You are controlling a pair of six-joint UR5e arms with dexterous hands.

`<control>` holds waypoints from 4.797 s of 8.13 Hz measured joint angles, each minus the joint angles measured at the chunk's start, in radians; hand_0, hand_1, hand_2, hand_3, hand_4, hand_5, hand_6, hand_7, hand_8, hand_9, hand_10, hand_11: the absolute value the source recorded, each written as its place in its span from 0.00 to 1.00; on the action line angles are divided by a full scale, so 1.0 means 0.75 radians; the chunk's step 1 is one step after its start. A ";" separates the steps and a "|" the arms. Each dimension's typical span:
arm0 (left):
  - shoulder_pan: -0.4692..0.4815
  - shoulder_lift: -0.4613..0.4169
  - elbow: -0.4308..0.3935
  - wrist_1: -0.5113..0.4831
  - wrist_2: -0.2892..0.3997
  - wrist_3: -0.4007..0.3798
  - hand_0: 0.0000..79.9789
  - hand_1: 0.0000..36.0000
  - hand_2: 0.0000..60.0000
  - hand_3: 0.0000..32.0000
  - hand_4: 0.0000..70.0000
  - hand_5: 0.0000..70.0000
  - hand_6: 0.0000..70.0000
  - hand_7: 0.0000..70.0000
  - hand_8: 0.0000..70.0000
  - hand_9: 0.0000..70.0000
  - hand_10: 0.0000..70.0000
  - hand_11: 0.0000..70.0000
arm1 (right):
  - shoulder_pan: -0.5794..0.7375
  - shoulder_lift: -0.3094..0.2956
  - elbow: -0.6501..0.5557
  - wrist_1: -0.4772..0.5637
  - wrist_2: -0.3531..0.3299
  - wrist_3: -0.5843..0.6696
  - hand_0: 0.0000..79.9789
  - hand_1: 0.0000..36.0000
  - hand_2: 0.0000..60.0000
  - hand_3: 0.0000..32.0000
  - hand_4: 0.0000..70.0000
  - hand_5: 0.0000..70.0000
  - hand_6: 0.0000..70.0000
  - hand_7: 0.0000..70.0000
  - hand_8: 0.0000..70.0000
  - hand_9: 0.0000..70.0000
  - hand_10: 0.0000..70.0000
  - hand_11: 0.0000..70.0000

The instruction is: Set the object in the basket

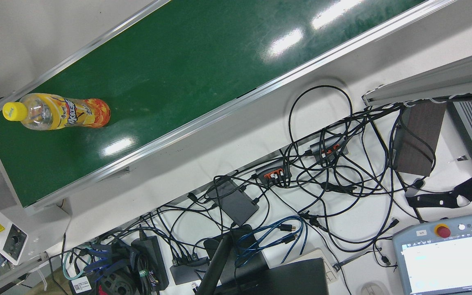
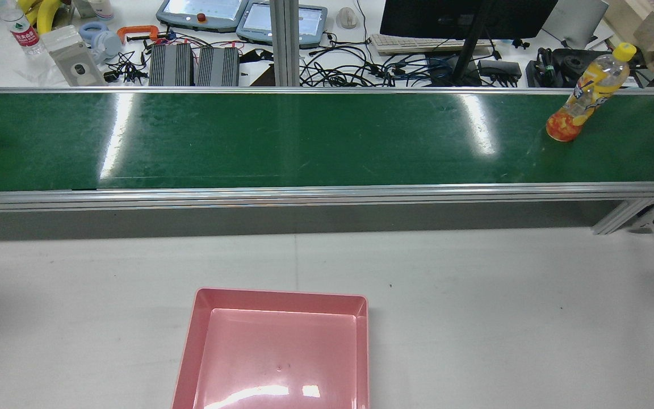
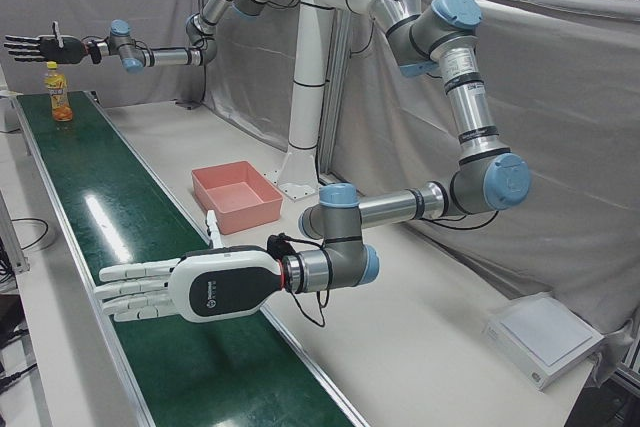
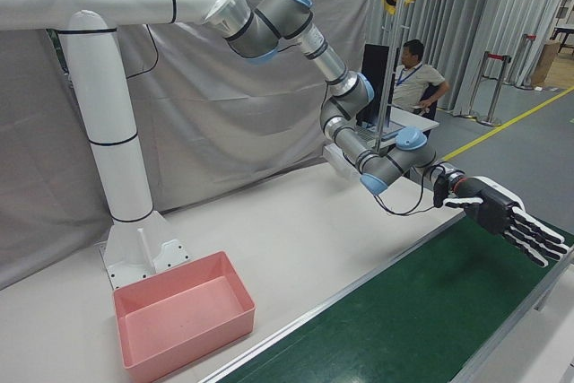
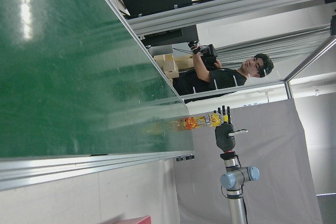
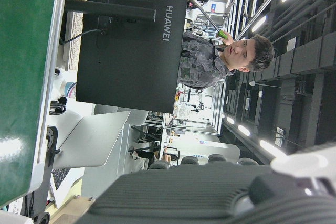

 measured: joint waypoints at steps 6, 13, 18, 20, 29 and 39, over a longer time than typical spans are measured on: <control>0.005 0.000 0.000 0.000 0.001 0.002 0.66 0.34 0.00 0.00 0.07 0.03 0.00 0.00 0.00 0.00 0.04 0.09 | 0.000 0.000 0.000 0.000 0.000 0.000 0.00 0.00 0.00 0.00 0.00 0.00 0.00 0.00 0.00 0.00 0.00 0.00; 0.005 0.000 0.000 0.004 0.001 0.002 0.64 0.30 0.00 0.00 0.07 0.03 0.00 0.00 0.00 0.00 0.06 0.11 | 0.000 0.000 0.000 0.000 0.000 0.000 0.00 0.00 0.00 0.00 0.00 0.00 0.00 0.00 0.00 0.00 0.00 0.00; 0.002 0.000 0.000 0.004 0.001 0.002 0.65 0.30 0.00 0.00 0.07 0.02 0.00 0.00 0.00 0.00 0.05 0.10 | -0.002 0.000 -0.001 0.000 0.000 -0.001 0.00 0.00 0.00 0.00 0.00 0.00 0.00 0.00 0.00 0.00 0.00 0.00; 0.001 0.000 -0.001 0.004 0.001 0.002 0.64 0.30 0.00 0.00 0.07 0.02 0.00 0.00 0.00 0.00 0.05 0.10 | -0.002 0.000 -0.002 0.000 0.000 -0.001 0.00 0.00 0.00 0.00 0.00 0.00 0.00 0.00 0.00 0.00 0.00 0.00; -0.003 0.000 -0.006 0.004 0.001 0.002 0.65 0.29 0.00 0.00 0.08 0.03 0.00 0.00 0.00 0.00 0.04 0.09 | -0.002 0.000 0.000 0.000 0.000 -0.001 0.00 0.00 0.00 0.00 0.00 0.00 0.00 0.00 0.00 0.00 0.00 0.00; -0.003 0.002 -0.017 0.004 0.001 0.002 0.65 0.28 0.00 0.00 0.08 0.02 0.00 0.00 0.00 0.00 0.04 0.09 | -0.002 0.000 -0.002 0.000 0.000 -0.001 0.00 0.00 0.00 0.00 0.00 0.00 0.00 0.00 0.00 0.00 0.00 0.00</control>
